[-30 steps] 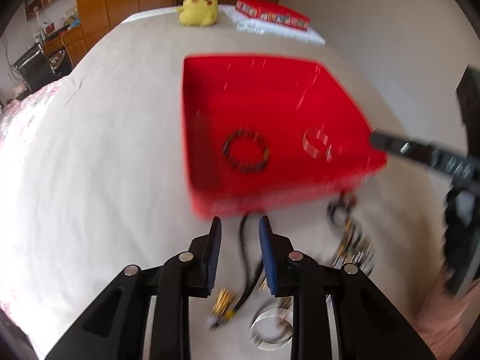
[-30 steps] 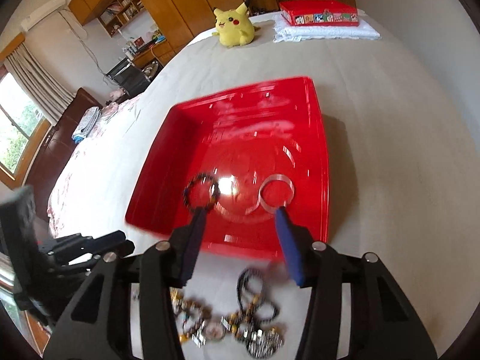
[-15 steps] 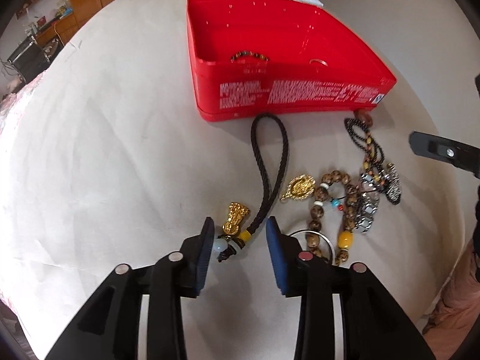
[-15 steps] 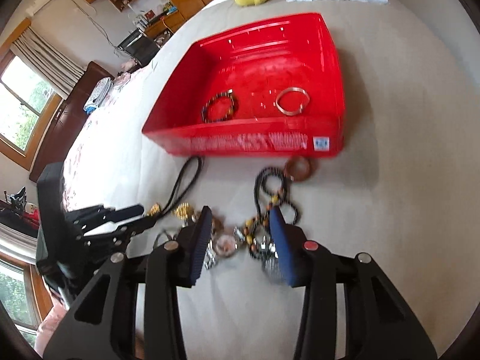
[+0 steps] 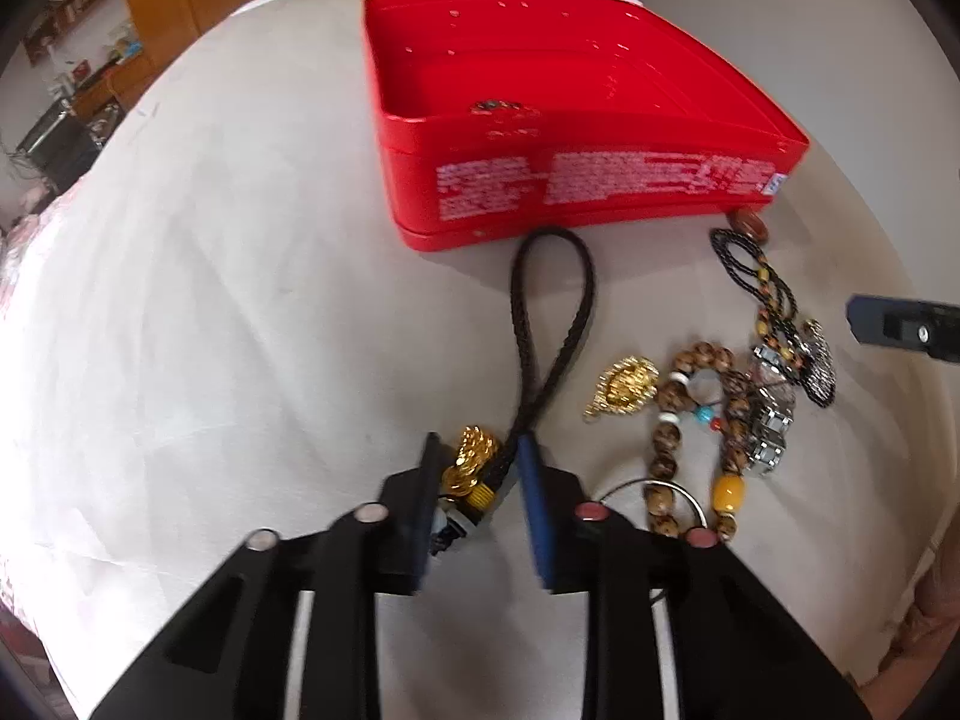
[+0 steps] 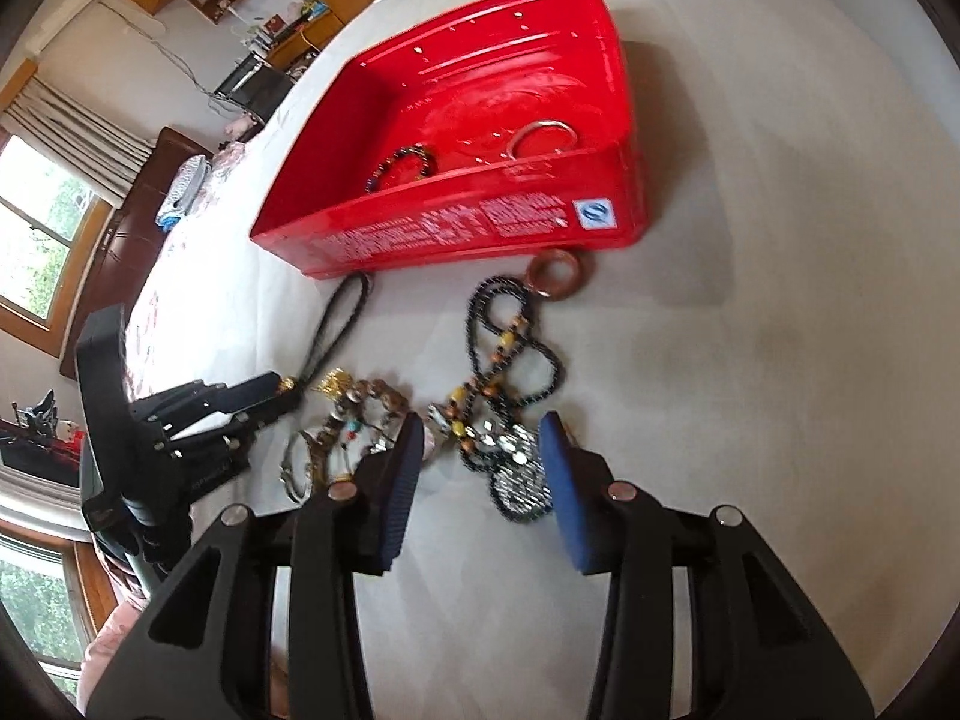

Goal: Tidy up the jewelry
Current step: 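Grasp the black cord with gold charm with the left tool while the right tool grasps the brown wooden ring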

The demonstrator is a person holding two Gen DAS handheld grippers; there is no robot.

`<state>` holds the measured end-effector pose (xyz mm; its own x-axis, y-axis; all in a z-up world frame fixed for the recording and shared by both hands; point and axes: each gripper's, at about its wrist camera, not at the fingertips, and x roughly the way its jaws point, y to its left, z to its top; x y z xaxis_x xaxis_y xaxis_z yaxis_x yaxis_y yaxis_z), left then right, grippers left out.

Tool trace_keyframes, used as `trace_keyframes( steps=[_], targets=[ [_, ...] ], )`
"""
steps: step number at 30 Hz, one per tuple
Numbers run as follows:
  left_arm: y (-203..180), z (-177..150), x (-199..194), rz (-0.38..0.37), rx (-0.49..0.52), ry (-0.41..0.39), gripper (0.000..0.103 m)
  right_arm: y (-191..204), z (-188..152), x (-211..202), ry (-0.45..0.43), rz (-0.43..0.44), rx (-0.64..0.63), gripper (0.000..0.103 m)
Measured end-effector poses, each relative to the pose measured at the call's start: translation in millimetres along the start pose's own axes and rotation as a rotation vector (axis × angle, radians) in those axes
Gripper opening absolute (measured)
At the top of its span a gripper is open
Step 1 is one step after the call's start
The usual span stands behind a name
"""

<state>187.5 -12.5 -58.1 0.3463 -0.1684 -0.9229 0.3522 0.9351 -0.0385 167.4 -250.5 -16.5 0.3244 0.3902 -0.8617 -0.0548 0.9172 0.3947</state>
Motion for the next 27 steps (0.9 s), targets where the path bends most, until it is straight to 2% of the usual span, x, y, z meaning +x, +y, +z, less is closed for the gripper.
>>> trace_keyframes(
  steps=[2, 9, 12, 21, 24, 27],
  targets=[
    [3.6, 0.5, 0.3, -0.001, -0.019, -0.009, 0.015, -4.0, -2.7, -0.8, 0.008, -0.011, 0.010, 0.040],
    [13.1, 3.2, -1.8, -0.059, -0.104, -0.028, 0.014, -13.9, -4.6, -1.4, 0.019, -0.002, 0.037, 0.040],
    [25.3, 3.4, -12.1, -0.085, -0.136, -0.066, 0.014, -13.3, 0.3, -4.3, 0.006, 0.005, 0.039, 0.040],
    [44.3, 13.5, -41.5, -0.145, -0.180, -0.162, 0.014, -11.6, 26.3, 7.7, 0.000, 0.027, 0.059, 0.040],
    [40.0, 23.7, -44.3, -0.152, -0.181, -0.186, 0.014, -19.3, 37.9, 11.7, -0.017, 0.001, 0.094, 0.040],
    [34.1, 19.7, -54.5, -0.147, -0.179, -0.206, 0.014, -23.3, 49.4, 18.5, -0.022, -0.019, 0.113, 0.040]
  ],
)
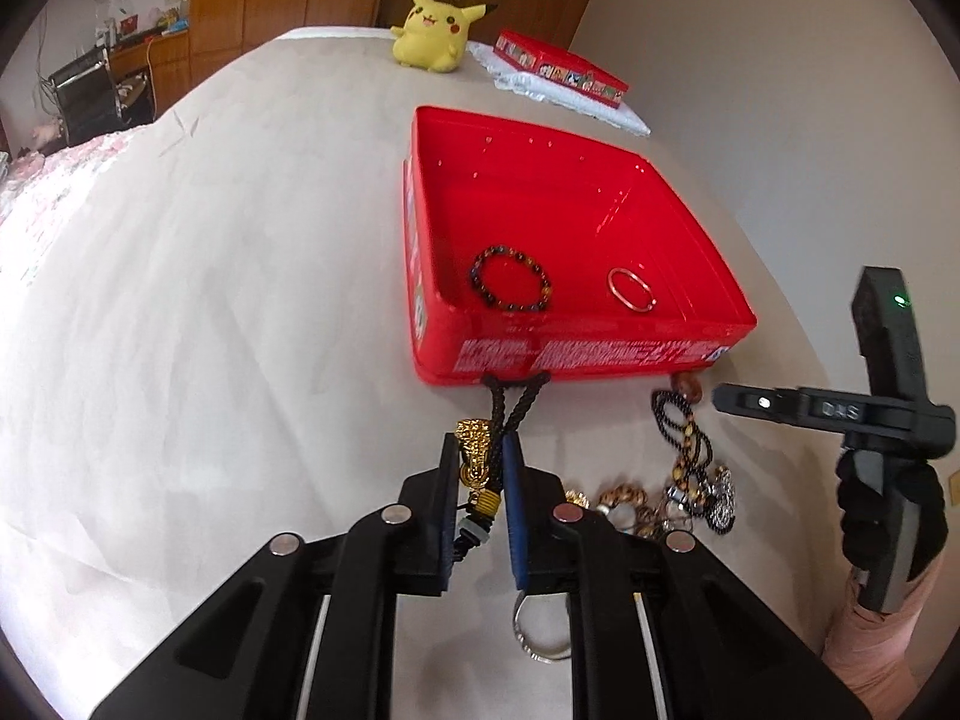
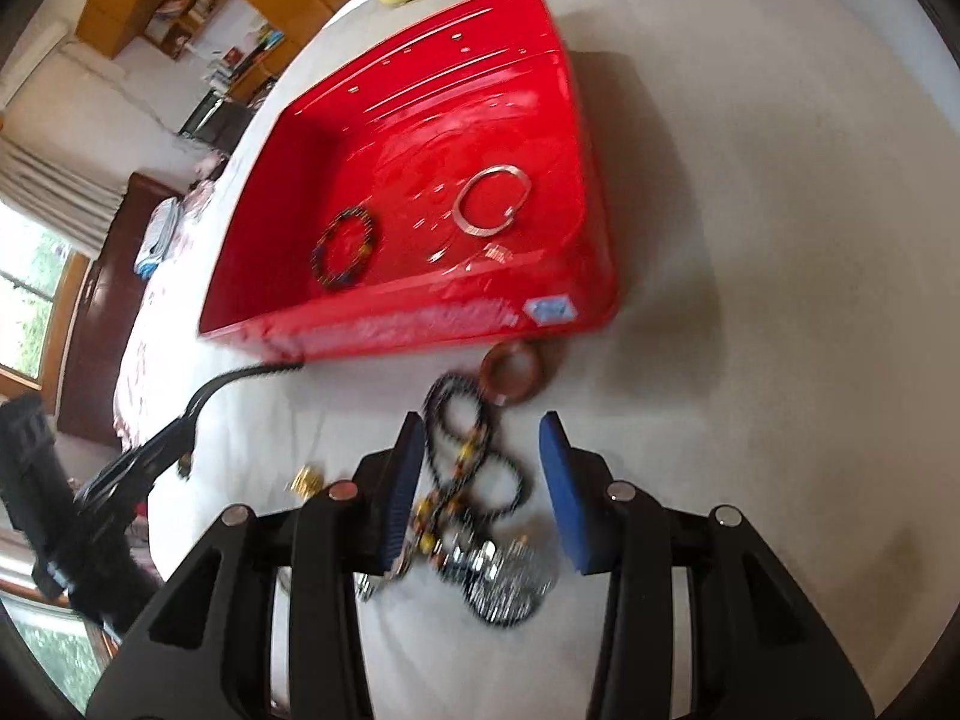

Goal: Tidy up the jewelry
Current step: 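Grasp the black cord with gold charm with the left tool while the right tool grasps the brown wooden ring, then lower the cord and brown ring into the red tray and open both tools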

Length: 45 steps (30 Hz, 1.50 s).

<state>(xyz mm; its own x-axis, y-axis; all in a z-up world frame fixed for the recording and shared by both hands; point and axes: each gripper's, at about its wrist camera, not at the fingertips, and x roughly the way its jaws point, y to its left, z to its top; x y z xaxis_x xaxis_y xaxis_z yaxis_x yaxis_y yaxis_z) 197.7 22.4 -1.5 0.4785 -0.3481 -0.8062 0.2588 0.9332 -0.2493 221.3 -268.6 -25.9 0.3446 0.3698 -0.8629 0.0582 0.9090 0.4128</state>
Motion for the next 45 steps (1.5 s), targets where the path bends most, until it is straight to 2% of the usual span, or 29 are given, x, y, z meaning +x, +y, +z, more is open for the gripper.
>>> trace_keyframes(
  steps=[6, 11, 14, 17, 22, 27, 32, 36, 39, 45],
  targets=[
    [0.1, -2.1, 8.5, 0.011, -0.006, 0.002, 0.014, -5.4, 13.4, 21.8, 0.006, -0.045, 0.036, 0.038],
    [2.2, -3.4, 6.9, 0.013, -0.009, -0.012, 0.014, 3.4, 15.3, 30.1, 0.001, -0.087, 0.014, 0.038],
    [2.5, -4.2, 8.4, 0.007, -0.009, -0.007, 0.014, 9.2, 13.6, 35.0, -0.015, -0.141, -0.012, 0.030],
    [4.3, -4.6, 10.0, 0.006, -0.011, -0.001, 0.014, 12.3, 11.3, 35.8, -0.030, -0.166, -0.032, 0.029],
    [8.0, -4.3, 8.9, 0.006, -0.022, -0.005, 0.014, 8.2, 5.4, 25.3, -0.040, -0.120, -0.017, 0.028],
    [9.2, -4.0, -1.3, -0.003, -0.035, -0.035, 0.014, 10.4, -4.7, -1.3, -0.088, -0.060, -0.025, 0.028],
    [12.5, -0.2, -27.6, -0.006, -0.053, -0.095, 0.014, 13.4, -8.7, -25.0, -0.131, -0.023, -0.048, 0.028],
    [5.3, 11.7, -48.6, 0.015, -0.036, -0.147, 0.014, 25.0, -6.2, -42.9, -0.162, -0.021, -0.084, 0.029],
    [-12.0, 33.4, -56.9, 0.028, 0.003, -0.181, 0.014, 34.6, 0.0, -49.0, -0.185, -0.033, -0.109, 0.029],
    [-50.3, 83.7, -40.3, 0.010, 0.035, -0.214, 0.014, 48.3, 44.2, -43.2, -0.210, -0.033, -0.112, 0.028]
  ],
)
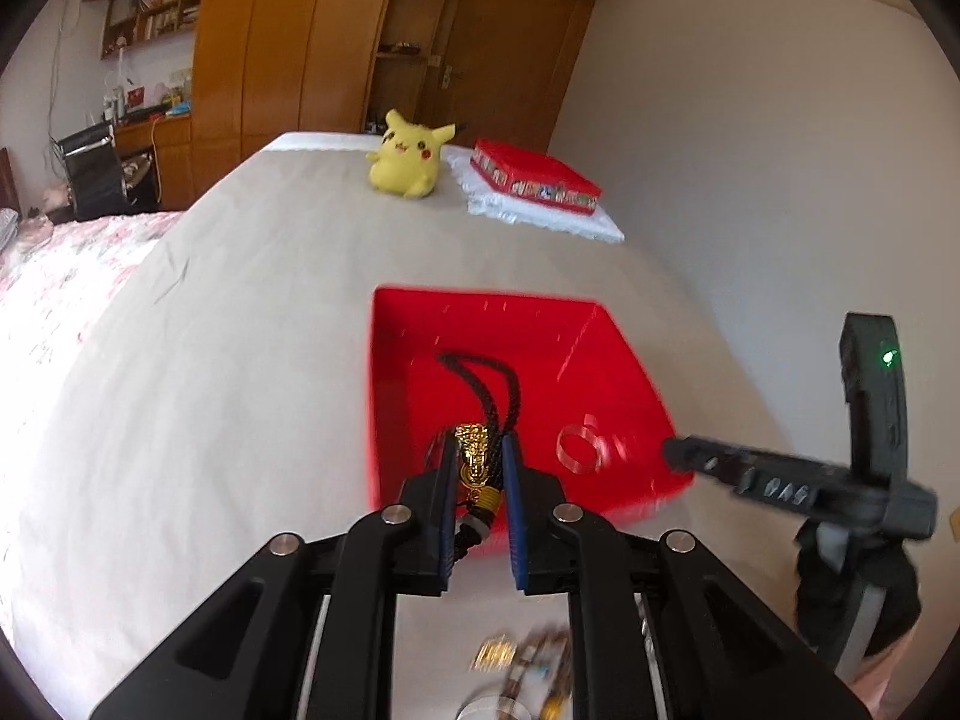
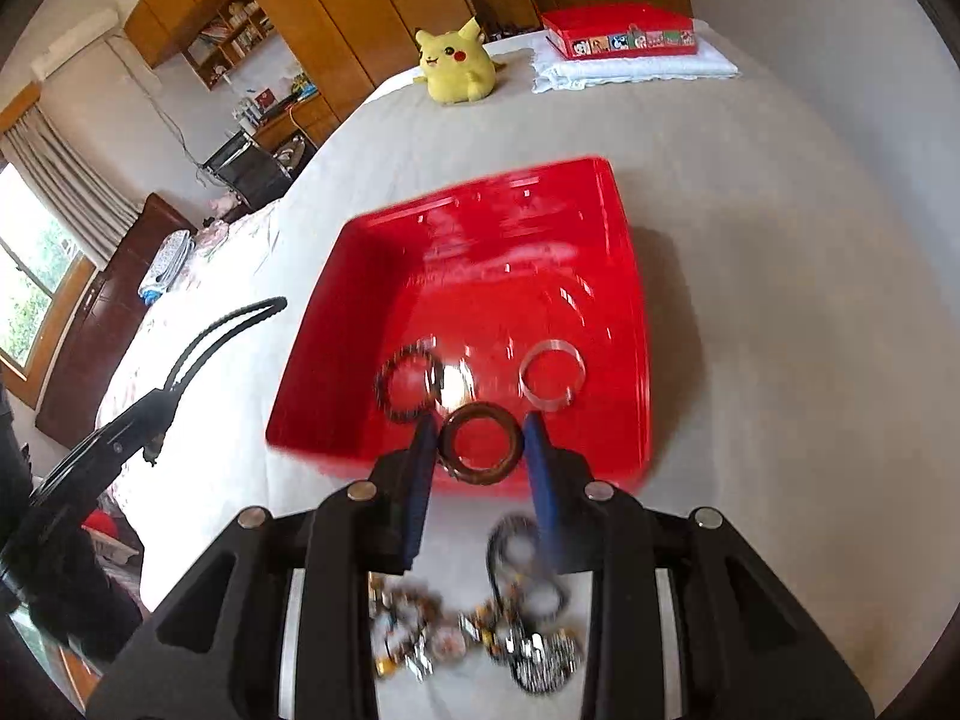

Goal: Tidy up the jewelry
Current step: 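Lower the cord and brown ring into the red tray and open both tools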

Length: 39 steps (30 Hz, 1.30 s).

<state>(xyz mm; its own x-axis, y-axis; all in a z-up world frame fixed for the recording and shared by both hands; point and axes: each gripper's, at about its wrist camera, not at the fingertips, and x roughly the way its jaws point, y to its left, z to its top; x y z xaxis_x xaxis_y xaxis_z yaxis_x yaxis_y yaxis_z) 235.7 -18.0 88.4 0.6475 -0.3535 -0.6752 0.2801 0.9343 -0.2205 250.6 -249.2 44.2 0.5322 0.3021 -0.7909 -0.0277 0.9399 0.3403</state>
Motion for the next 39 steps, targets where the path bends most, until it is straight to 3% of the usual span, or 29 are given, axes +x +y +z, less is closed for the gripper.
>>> trace_keyframes(
  steps=[3, 9, 16, 23, 25, 28, 39],
  targets=[
    [-7.2, 13.0, 30.1, -0.008, -0.014, 0.029, 0.014, -1.9, 20.9, 23.9, 0.018, -0.003, 0.016, 0.028],
    [-6.3, 18.2, 115.2, -0.007, -0.048, 0.179, 0.014, -8.7, 39.1, 70.2, 0.086, -0.036, 0.033, 0.028],
    [-0.7, 19.6, 155.4, 0.000, -0.054, 0.227, 0.014, -3.7, 47.5, 105.8, 0.137, -0.070, -0.004, 0.028],
    [-0.1, 20.7, 162.9, 0.001, -0.045, 0.248, 0.014, -3.9, 50.4, 119.9, 0.140, -0.105, -0.023, 0.030],
    [2.2, 20.1, 163.9, 0.003, -0.056, 0.261, 0.021, -4.1, 49.9, 120.2, 0.135, -0.121, -0.032, 0.043],
    [5.8, 21.0, 158.3, -0.001, -0.061, 0.252, 0.026, -4.6, 50.5, 114.5, 0.108, -0.136, -0.036, 0.043],
    [3.6, 11.9, 83.0, -0.011, -0.027, 0.200, 0.026, -10.3, 45.7, 56.4, 0.033, -0.051, 0.009, 0.040]
  ],
)
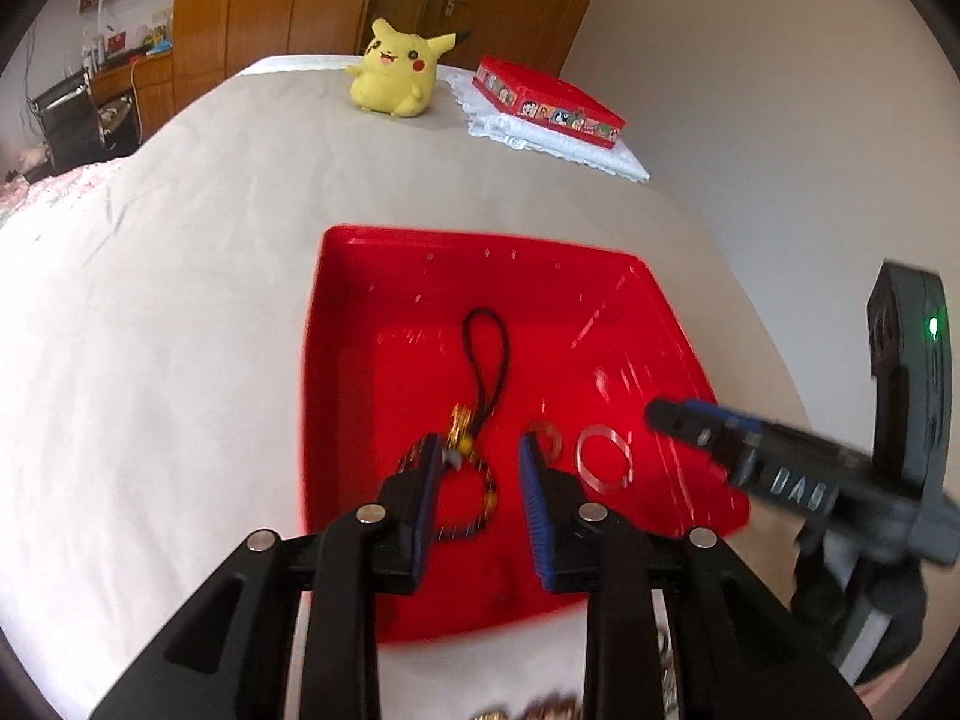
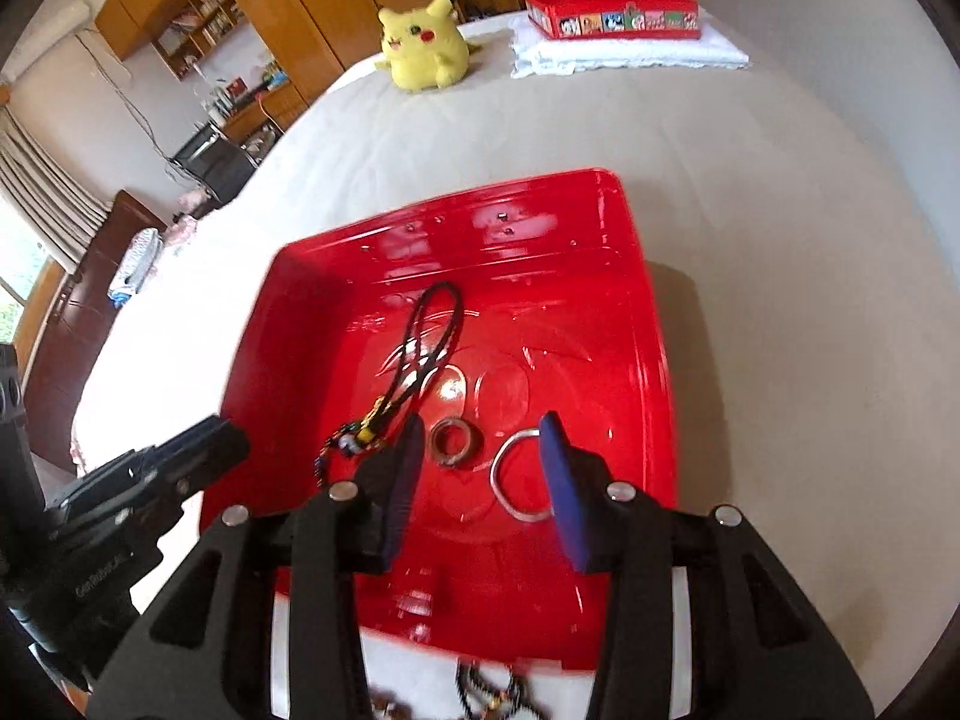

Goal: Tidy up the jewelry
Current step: 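Lower the cord and brown ring into the red tray and open both tools, then grasp the second silver bangle from the pile with the left tool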

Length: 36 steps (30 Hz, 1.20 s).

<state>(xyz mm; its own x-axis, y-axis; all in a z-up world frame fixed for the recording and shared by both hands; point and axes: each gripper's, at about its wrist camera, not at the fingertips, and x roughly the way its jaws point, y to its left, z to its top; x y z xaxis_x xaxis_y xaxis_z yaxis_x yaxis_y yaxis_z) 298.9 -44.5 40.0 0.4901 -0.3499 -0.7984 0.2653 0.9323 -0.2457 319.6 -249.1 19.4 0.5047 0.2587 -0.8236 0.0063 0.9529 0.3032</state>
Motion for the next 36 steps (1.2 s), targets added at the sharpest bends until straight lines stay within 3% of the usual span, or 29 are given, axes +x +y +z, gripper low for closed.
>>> trace_keyframes(
  steps=[7, 11, 18, 21, 24, 36],
  targets=[
    [14.0, -60.8, -34.2, 0.094, 0.017, 0.056, 0.027, 3.8, -36.7, -26.7, 0.031, 0.044, -0.025, 0.040],
    [18.5, -101.2, -41.4, 0.105, 0.033, 0.112, 0.043, 6.4, -67.9, -42.2, 0.042, 0.045, -0.054, 0.040],
    [10.4, -158.2, -35.4, 0.079, 0.031, 0.231, 0.052, 3.0, -114.6, -54.7, 0.063, 0.062, -0.065, 0.040],
    [5.4, -169.6, -34.4, 0.054, 0.021, 0.250, 0.059, 4.8, -134.7, -52.1, 0.102, 0.087, -0.073, 0.040],
    [-0.3, -176.4, -32.8, 0.088, 0.021, 0.238, 0.064, 6.3, -148.8, -50.6, 0.127, 0.108, -0.075, 0.040],
    [-16.7, -181.5, -16.1, 0.088, 0.002, 0.234, 0.067, 1.2, -172.1, -51.1, 0.149, 0.119, -0.068, 0.040]
  ],
)
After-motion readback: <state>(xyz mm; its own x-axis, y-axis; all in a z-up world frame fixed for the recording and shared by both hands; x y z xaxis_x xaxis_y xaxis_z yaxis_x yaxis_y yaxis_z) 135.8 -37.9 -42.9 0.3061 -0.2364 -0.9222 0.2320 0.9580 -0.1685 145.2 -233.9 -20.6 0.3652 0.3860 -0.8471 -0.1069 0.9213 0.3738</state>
